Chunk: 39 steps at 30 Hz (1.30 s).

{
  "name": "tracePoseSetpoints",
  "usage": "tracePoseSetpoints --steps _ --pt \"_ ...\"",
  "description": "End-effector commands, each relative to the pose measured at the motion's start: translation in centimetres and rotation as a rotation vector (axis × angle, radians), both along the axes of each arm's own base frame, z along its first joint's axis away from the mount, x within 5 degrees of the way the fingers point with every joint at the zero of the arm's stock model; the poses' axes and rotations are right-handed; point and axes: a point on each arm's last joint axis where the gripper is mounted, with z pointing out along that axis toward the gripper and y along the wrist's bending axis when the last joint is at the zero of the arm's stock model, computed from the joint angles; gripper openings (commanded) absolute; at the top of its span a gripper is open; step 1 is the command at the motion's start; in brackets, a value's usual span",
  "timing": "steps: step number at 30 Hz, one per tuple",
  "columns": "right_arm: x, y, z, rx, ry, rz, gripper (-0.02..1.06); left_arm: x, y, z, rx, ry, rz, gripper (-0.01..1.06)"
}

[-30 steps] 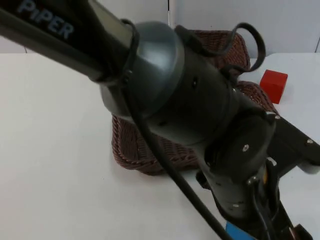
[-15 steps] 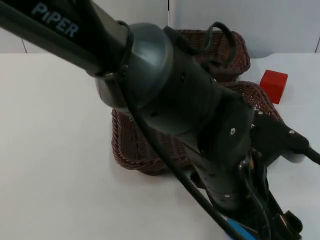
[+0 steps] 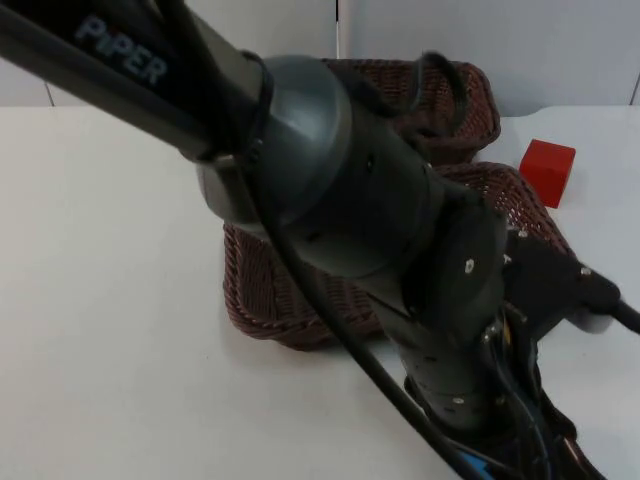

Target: Pick up one cube with the left hand and place it into the upper basket. Pick up one cube with the right hand and place it into the lower basket.

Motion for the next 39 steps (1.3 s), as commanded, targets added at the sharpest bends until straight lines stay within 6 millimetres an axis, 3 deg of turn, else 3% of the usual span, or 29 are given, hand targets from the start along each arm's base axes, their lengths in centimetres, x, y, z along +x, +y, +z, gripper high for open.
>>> tracePoseSetpoints --steps 1,2,3,4,12,20,25,39 --pt "0.0 0.0 -0.1 -0.002 -0.001 -0.005 1.05 -0.2 -0.2 -0.1 -0.001 0.013 0.006 0.18" --pt "0.0 0.0 -0.1 -0.002 -0.001 -0.005 1.05 -0.2 -0.2 -0.1 -0.001 0.013 0.006 0.18" --pt "0.0 0.0 -0.1 -0.002 -0.001 -0.005 1.05 -0.2 -0.2 0.1 -0.002 0.011 0.004 0.05" --pt "0.0 0.0 -0.1 -0.002 -0.001 -0.005 1.05 -0.2 -0.1 0.3 -0.002 0.010 0.001 0.00" --pt "0.0 0.0 -0.1 -0.002 -0.001 -0.005 1.05 -0.4 0.1 3.1 -0.030 -0.004 -0.010 0.00" --pt "0.0 0.0 -0.1 -0.002 -0.001 -0.005 1.05 -0.8 0.6 9.0 -0.141 -0.070 -0.013 0.00" --pt "0.0 0.0 -0.1 -0.002 -0.001 -0.005 1.05 -1.0 0.9 11.1 -0.186 -0.100 -0.013 0.00" --pt "0.0 0.0 -0.1 -0.002 -0.001 -0.005 1.05 -0.9 0.9 11.3 -0.195 -0.114 -0.016 0.00"
